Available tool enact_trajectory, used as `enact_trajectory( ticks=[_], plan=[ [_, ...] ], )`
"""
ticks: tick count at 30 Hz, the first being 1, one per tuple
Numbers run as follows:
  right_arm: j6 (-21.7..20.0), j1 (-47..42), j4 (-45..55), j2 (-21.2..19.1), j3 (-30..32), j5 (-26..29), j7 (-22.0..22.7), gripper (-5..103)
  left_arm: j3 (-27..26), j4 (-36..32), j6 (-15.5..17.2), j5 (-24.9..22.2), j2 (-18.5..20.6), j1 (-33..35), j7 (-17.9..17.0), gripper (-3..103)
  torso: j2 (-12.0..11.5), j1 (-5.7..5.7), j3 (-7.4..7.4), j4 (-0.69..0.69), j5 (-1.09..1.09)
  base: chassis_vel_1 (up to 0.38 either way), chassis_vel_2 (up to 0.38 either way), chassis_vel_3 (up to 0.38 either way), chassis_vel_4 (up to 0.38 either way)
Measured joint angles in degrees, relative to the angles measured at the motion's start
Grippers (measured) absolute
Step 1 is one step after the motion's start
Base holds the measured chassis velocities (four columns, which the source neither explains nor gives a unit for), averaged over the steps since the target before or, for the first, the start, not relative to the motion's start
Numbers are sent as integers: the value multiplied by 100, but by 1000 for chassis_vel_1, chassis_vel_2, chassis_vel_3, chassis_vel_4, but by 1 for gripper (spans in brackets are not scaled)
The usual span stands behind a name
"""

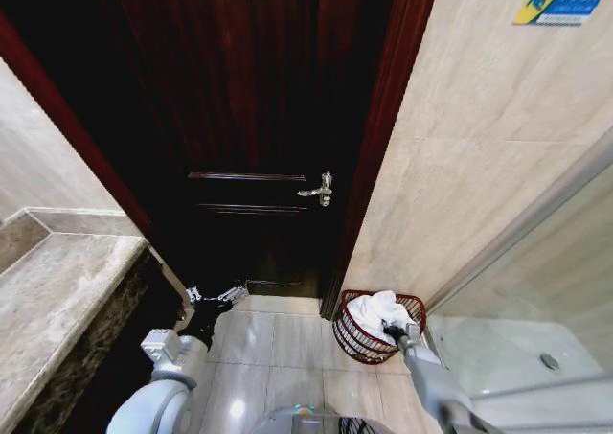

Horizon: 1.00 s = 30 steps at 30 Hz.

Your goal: Discard the used towel into the hamper.

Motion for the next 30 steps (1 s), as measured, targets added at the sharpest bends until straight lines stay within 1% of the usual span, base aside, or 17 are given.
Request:
enact_trajectory(
  ticks=[3,6,11,17,19,22,23,29,30],
  plan=[
    [21,-116,99,-16,4,0,-39,6,0,0,0,0,1,0,0,100,0,0,0,-2,-1,0,0,0,0],
    [34,-169,131,-18,17,8,-39,6,0,0,0,0,1,0,0,100,-1,0,0,-1,-1,0,0,0,0],
    [45,-217,204,-32,19,56,-42,6,0,0,0,0,0,0,0,100,-94,-40,-50,-1,-1,0,0,0,0],
    [79,-166,206,-18,10,89,-51,6,0,0,0,0,0,0,0,100,-322,-146,-172,0,1,0,0,0,0],
    [90,-150,195,-15,8,90,-53,6,0,0,0,0,0,0,0,100,-351,-160,-187,0,1,0,0,0,0],
    [151,-24,45,-11,8,93,-54,6,0,0,0,0,0,0,0,100,-500,-229,-266,-1,-1,0,0,0,0],
    [151,-24,45,-11,8,93,-54,6,0,0,0,0,0,0,0,100,-500,-229,-266,-1,-1,0,0,0,0],
    [140,264,-243,-24,3,122,-28,6,0,0,0,0,1,0,0,100,-727,-331,-392,-2,1,0,0,0,0],
    [140,264,-243,-24,3,122,-28,6,0,0,0,0,1,0,0,100,-727,-331,-392,-2,1,0,0,0,0]
  ],
)
